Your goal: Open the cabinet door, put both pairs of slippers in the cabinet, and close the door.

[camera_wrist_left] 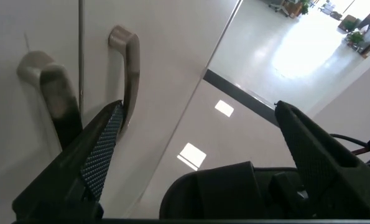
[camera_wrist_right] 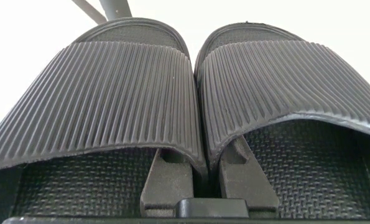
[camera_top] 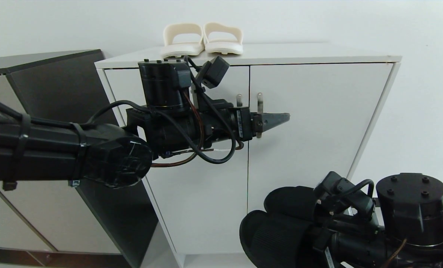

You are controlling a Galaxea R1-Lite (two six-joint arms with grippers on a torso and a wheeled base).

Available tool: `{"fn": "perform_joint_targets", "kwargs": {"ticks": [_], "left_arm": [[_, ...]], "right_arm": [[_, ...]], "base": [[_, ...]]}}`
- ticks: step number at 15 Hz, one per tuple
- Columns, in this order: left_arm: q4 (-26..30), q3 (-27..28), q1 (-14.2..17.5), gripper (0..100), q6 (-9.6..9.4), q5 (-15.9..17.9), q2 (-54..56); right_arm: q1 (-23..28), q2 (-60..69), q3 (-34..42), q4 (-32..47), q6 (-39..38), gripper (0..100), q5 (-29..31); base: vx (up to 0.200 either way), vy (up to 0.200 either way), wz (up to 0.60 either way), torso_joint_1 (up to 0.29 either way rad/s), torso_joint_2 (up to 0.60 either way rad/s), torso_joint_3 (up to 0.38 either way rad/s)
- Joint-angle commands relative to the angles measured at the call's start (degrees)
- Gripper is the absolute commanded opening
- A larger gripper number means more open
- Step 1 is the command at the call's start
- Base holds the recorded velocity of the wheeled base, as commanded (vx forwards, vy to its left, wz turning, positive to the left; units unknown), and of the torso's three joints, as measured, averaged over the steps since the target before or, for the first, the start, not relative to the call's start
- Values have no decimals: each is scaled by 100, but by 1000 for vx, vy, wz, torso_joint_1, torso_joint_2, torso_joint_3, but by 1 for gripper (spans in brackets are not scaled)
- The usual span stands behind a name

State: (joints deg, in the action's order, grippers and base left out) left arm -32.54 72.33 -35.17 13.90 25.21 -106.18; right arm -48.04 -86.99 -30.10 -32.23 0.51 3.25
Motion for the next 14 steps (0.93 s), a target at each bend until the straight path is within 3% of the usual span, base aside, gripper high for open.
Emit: {"fn": "perform_joint_targets", "kwargs": {"ticks": [1,8,9,11,14], "left_arm": [[2,62,-7,100,-1,-16,-113],[-7,229,-25,100,8,-16,-254],[-7,229,-25,0,17,-16,-245],[-7,185,-25,0,17,-16,-193],[-7,-193,-130,0,25,-7,264]], "right_arm": [[-3,-2,4,-2,2,0,0],[-3,7,13,-2,2,0,-123],[-3,24,13,-11,-7,0,-202],[-3,86,83,-11,-7,0,-387],[-3,420,276,6,10,0,-1169]], "base": [[0,0,0,0,0,0],[0,0,0,0,0,0],[0,0,0,0,0,0],[0,0,0,0,0,0],[0,0,0,0,0,0]]}}
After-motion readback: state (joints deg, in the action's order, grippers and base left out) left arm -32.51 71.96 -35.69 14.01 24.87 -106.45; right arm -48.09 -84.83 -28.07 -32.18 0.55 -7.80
